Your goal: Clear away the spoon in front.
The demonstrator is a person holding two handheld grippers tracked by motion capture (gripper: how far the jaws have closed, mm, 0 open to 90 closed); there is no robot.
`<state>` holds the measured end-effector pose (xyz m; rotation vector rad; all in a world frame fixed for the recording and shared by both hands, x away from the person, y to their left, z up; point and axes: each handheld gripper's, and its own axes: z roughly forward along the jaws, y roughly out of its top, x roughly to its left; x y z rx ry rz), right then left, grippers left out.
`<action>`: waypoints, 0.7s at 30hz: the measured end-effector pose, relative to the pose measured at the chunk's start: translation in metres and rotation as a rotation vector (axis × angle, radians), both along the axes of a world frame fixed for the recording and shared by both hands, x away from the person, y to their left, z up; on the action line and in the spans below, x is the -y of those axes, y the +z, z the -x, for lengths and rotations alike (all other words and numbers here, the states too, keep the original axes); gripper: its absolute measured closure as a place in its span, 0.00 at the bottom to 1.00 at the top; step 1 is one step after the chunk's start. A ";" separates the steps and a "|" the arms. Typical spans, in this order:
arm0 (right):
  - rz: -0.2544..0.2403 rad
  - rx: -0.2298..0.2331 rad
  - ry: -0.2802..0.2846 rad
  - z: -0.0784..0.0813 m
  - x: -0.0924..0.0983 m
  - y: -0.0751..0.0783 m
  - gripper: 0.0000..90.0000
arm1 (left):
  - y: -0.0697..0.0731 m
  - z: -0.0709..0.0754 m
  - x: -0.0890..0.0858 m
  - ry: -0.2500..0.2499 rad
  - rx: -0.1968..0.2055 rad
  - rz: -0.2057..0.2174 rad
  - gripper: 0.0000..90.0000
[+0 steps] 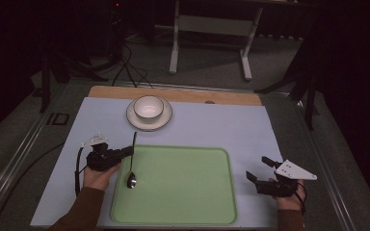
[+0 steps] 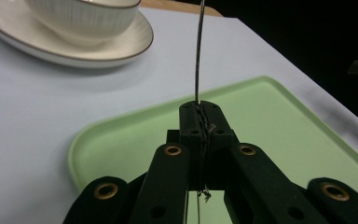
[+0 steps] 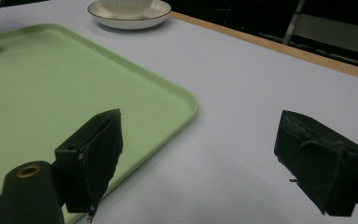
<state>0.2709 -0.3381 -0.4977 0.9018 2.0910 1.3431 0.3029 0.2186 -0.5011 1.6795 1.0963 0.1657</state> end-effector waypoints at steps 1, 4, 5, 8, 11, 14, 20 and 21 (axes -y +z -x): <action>0.000 0.000 -0.001 0.000 0.000 0.000 0.17 | -0.001 0.001 0.000 0.000 -0.005 -0.001 0.98; 0.001 -0.001 -0.001 0.000 0.000 0.000 0.17 | -0.005 0.003 0.000 -0.002 -0.017 -0.008 0.98; 0.001 0.000 -0.001 0.000 0.000 0.000 0.17 | -0.006 0.004 0.000 -0.004 -0.021 -0.006 0.97; 0.001 0.000 0.000 0.000 0.000 0.000 0.17 | -0.009 0.006 0.001 -0.008 -0.031 -0.013 0.97; 0.000 0.000 0.001 0.000 0.000 0.000 0.17 | -0.010 0.008 0.002 -0.007 -0.033 -0.030 0.97; 0.000 0.000 0.001 0.000 0.000 0.000 0.17 | -0.012 0.008 0.002 -0.006 -0.043 -0.037 0.96; 0.002 0.000 0.002 0.000 0.000 0.000 0.17 | -0.014 0.007 0.003 0.000 -0.052 -0.043 0.95; 0.002 0.000 0.001 0.000 0.000 0.000 0.17 | -0.014 0.007 0.003 -0.001 -0.055 -0.046 0.95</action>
